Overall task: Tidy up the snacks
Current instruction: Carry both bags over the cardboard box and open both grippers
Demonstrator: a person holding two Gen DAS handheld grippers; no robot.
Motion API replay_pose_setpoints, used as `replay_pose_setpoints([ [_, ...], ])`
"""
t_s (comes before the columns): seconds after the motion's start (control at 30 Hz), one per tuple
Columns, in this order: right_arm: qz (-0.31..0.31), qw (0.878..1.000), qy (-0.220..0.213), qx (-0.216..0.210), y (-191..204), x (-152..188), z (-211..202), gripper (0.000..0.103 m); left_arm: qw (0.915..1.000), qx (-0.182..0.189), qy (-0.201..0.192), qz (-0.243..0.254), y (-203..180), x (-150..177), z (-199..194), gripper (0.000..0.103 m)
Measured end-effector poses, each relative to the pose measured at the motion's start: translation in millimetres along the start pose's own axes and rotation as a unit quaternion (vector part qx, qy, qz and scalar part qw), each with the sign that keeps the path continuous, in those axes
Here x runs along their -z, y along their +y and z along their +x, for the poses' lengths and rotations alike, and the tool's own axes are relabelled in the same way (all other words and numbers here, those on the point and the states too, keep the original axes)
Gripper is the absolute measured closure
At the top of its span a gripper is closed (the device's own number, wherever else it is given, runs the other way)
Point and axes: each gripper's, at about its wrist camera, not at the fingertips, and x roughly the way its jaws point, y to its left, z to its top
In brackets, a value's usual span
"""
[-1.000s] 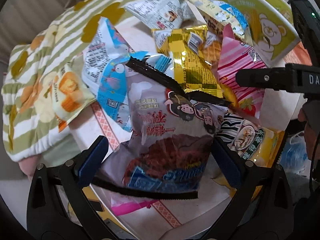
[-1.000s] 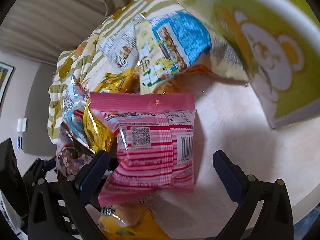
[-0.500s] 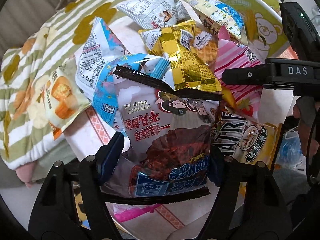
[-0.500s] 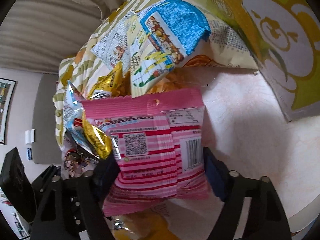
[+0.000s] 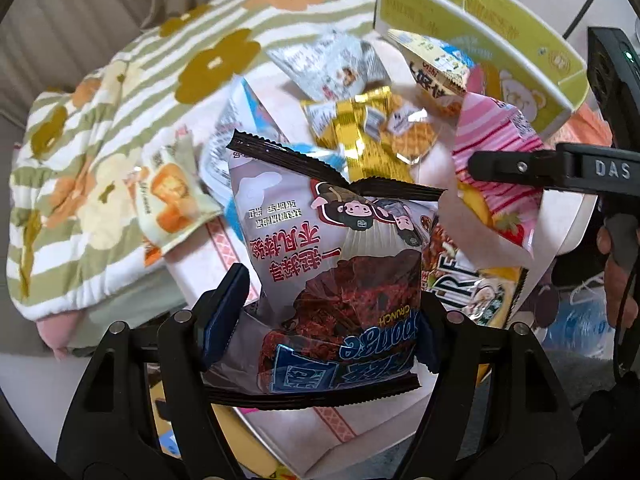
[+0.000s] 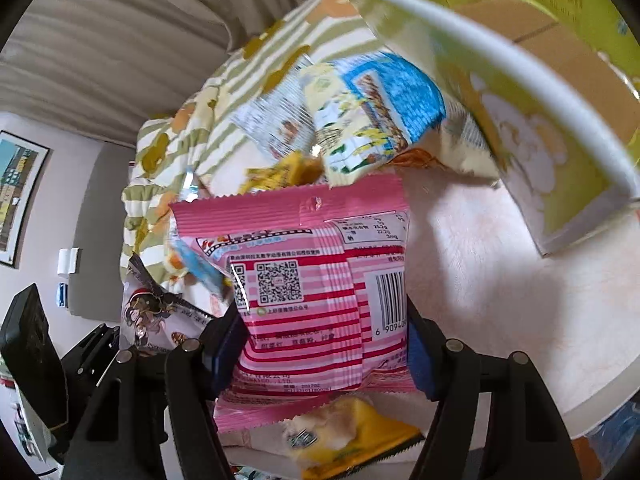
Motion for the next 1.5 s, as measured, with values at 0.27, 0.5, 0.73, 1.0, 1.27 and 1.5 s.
replay_pose_setpoints([
  [0.27, -0.038, 0.998, -0.028, -0.028, 18, 8, -40, 0.037, 0.9982, -0.018, -0.05, -0.026, -5, -5, -45, 0.033],
  [0.5, -0.074, 0.994, -0.065, -0.04, 26, -8, -80, 0.037, 0.9938, -0.027, -0.099, -0.044, -26, -39, -78, 0.033],
  [0.73, -0.117, 0.988, -0.099, -0.032, -6, -50, -130, 0.037, 0.9868, -0.033, -0.138, -0.078, -71, -92, -91, 0.033],
  [1.0, -0.15, 0.984, -0.096, -0.013, -74, -110, -170, 0.037, 0.9795, -0.011, -0.153, -0.131, -142, -158, -74, 0.033],
  [1.27, -0.178, 0.981, -0.074, 0.036, -123, -153, -174, 0.037, 0.9821, 0.009, -0.114, -0.15, -195, -215, -30, 0.033],
  [1.5, -0.192, 0.977, -0.064, 0.071, -143, -165, -160, 0.037, 0.9869, 0.018, -0.076, -0.141, -207, -250, 16, 0.033],
])
